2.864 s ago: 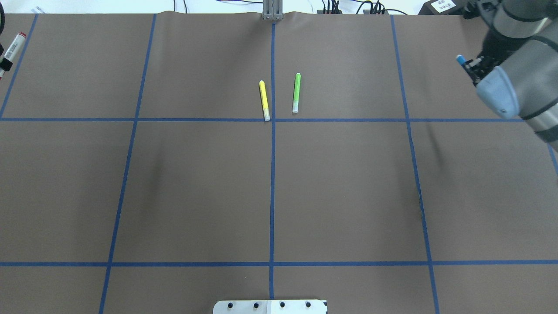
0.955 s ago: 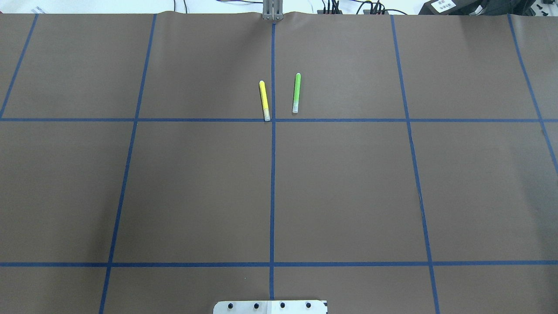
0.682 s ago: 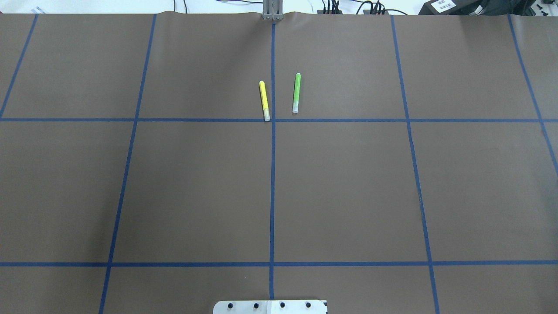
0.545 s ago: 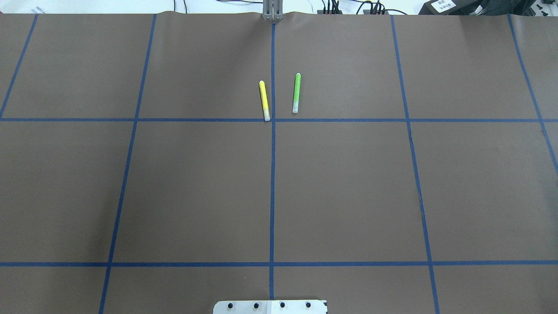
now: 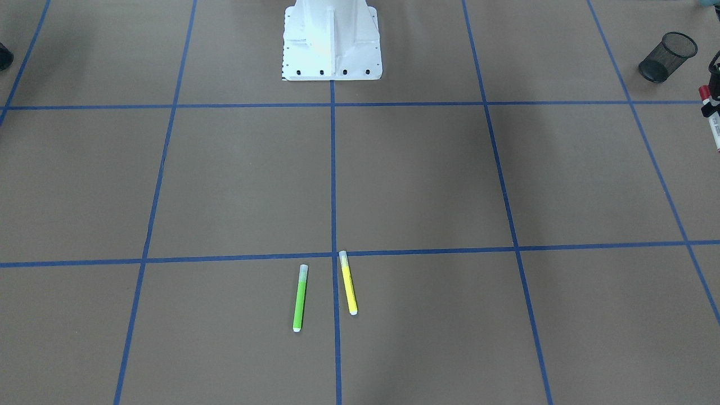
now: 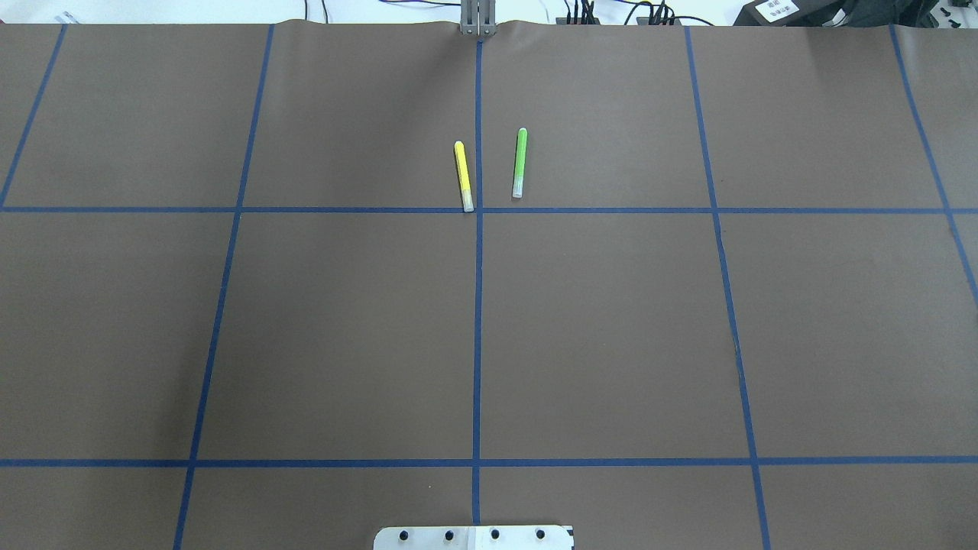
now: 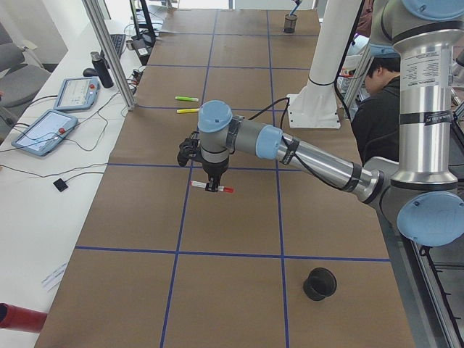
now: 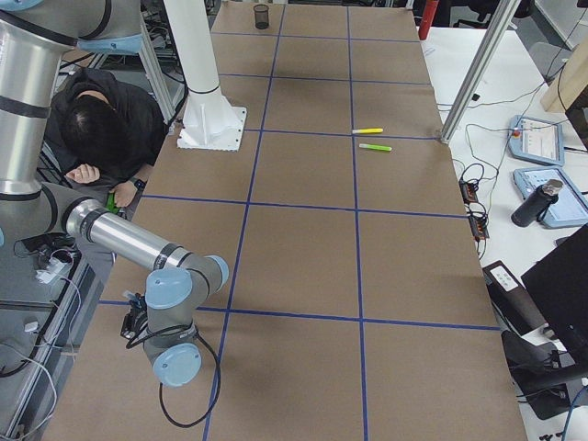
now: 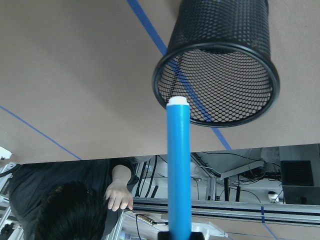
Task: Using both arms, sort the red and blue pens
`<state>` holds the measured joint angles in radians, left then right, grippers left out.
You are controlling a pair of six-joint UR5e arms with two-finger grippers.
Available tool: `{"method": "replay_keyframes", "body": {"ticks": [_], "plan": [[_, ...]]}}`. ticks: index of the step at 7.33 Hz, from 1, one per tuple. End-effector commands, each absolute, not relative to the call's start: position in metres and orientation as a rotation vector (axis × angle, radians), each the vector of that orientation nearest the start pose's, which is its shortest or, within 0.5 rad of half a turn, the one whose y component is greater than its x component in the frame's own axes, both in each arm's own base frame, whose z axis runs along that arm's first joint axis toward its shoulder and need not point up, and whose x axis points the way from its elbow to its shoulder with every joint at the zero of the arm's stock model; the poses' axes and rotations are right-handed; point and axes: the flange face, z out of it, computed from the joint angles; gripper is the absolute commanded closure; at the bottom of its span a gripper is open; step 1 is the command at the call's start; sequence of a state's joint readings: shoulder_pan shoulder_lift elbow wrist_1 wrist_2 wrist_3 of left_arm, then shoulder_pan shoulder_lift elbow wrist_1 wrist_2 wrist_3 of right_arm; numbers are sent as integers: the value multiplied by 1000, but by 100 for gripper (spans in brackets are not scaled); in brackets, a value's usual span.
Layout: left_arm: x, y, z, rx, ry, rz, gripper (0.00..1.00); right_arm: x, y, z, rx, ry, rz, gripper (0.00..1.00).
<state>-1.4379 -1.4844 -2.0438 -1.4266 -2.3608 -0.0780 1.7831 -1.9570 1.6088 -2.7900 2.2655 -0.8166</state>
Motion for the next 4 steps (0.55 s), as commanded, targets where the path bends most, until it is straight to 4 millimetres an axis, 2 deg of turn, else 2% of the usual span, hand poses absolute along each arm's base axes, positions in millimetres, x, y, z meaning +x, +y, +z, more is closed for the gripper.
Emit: {"method": "replay_keyframes", "body": {"ticks": [1,2,3,4], "plan": [[-3,-445,482,147,806,148,100,97,-115,796,-1034,-1193,95,33],[-3,-447,480,151,807,150,100,99,-121,796,-1031,-1183,102,21],[-3,-447,479,151,807,150,100,100,-128,795,-1019,-1178,94,0],[-3,-447,479,151,807,150,100,105,-148,791,-989,-1168,77,0]]}}
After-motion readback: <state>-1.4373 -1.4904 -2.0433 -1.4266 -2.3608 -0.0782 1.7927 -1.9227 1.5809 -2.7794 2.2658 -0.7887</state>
